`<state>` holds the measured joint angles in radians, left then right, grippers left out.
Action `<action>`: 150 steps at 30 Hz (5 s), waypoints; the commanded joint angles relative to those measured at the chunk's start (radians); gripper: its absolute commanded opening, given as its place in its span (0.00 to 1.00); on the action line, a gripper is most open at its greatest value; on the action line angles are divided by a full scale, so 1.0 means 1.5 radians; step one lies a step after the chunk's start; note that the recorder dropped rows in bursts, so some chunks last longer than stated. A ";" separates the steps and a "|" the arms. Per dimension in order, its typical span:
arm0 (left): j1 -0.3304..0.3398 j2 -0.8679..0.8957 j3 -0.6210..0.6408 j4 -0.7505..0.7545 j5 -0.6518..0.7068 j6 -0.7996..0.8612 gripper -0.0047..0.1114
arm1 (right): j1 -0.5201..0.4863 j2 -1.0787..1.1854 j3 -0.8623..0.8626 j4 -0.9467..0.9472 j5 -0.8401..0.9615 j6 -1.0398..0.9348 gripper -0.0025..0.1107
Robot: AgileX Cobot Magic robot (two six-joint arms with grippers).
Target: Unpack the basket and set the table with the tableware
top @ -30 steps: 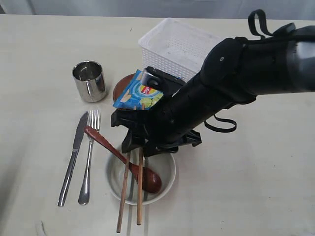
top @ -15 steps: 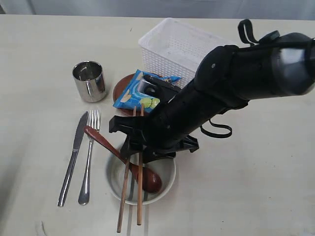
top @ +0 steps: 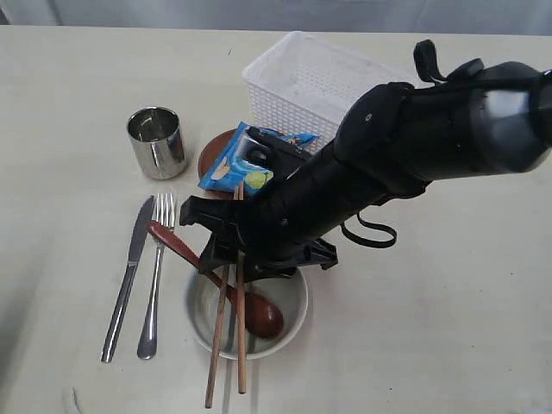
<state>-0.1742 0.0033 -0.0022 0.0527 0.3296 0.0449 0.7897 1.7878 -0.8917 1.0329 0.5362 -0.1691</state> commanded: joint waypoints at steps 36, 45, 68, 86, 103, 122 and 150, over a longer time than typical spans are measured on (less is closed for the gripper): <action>0.002 -0.002 0.001 -0.001 -0.005 0.000 0.04 | -0.099 -0.103 -0.012 -0.064 0.123 -0.063 0.43; 0.002 -0.002 0.001 -0.001 -0.005 0.000 0.04 | -0.099 -0.282 -0.139 -0.205 0.136 -0.053 0.02; 0.002 -0.002 0.001 -0.001 -0.005 0.000 0.04 | -0.099 -0.683 -0.178 -0.421 0.066 -0.054 0.02; 0.002 -0.002 0.001 -0.001 -0.005 0.000 0.04 | -0.099 -0.837 -0.178 -0.421 0.066 -0.054 0.02; 0.002 -0.002 0.001 -0.001 -0.005 0.000 0.04 | -0.099 -0.936 -0.178 -0.577 0.066 -0.050 0.02; 0.002 -0.002 0.001 -0.001 -0.005 0.000 0.04 | -0.384 -1.087 -0.031 -0.607 0.065 -0.055 0.02; 0.002 -0.002 0.001 -0.001 -0.005 0.000 0.04 | -0.426 -1.192 0.385 -0.698 -0.147 -0.007 0.02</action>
<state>-0.1742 0.0033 -0.0022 0.0527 0.3296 0.0449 0.1576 0.0041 -0.3597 0.0527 0.3400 -0.2293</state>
